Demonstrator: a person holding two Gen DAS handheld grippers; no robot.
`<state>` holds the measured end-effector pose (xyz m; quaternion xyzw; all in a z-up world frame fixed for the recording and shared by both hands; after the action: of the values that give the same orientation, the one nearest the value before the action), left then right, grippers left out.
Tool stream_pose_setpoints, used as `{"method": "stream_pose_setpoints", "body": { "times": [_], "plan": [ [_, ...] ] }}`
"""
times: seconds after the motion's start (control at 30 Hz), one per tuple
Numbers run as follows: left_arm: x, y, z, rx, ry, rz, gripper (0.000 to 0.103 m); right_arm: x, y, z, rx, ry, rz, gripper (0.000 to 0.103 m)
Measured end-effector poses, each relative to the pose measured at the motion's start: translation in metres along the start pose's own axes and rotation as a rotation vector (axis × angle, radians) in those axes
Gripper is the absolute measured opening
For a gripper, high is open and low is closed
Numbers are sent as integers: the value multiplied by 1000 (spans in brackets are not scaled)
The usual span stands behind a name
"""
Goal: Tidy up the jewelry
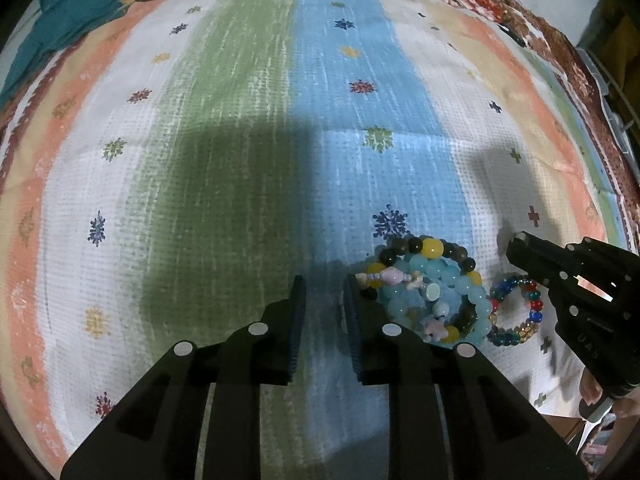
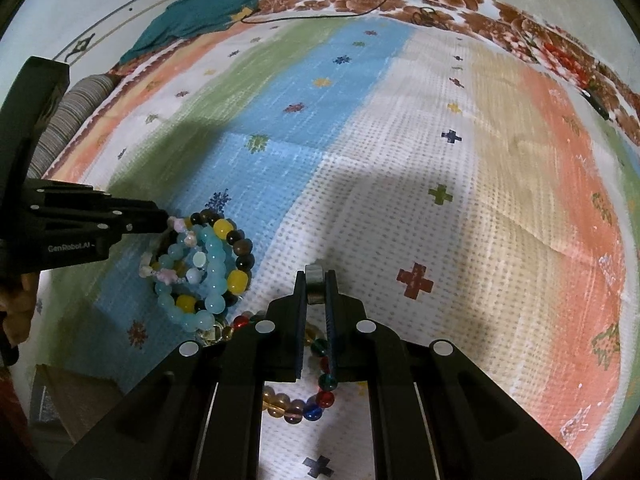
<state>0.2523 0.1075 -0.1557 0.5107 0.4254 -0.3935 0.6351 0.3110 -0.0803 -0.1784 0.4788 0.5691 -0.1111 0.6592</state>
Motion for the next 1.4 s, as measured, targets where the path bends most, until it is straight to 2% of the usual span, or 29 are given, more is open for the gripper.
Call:
{"method": "stream_pose_setpoints", "body": {
  "times": [0.23, 0.4, 0.63, 0.83, 1.0, 1.17, 1.23, 1.4],
  "plan": [
    [-1, 2, -2, -6, -27, 1, 19, 0, 0, 1, 3, 3, -2, 10],
    [0, 1, 3, 24, -6, -1, 21, 0, -1, 1, 6, 4, -5, 10],
    [-2, 2, 8, 35, -25, 2, 21, 1, -1, 1, 4, 5, -10, 10],
    [-1, 3, 17, 98, 43, -2, 24, 2, -2, 2, 5, 6, -13, 10],
    [1, 2, 16, 95, 32, -1, 24, 2, -2, 2, 5, 7, -15, 10],
    [7, 3, 8, 56, -13, -3, 17, 2, -3, 3, 7, 9, -17, 10],
    [10, 2, 6, 43, -45, -8, 11, 2, -3, 3, 6, 8, -17, 10],
    [13, -1, 15, 103, 10, 1, 10, 2, -3, 3, 5, 7, -18, 10]
  ]
}}
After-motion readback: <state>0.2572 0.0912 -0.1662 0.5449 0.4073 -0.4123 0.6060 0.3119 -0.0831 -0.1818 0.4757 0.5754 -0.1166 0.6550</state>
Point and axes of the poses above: each gripper's, at about its wrist camera, not at the fingertips, and x roughly the way its jaws point, z to its right, y to its top, the point moved 1 cm from there along x, roughly the way its jaws point, and after that the axes turned 5 degrees about x, right-handed, at the moved point
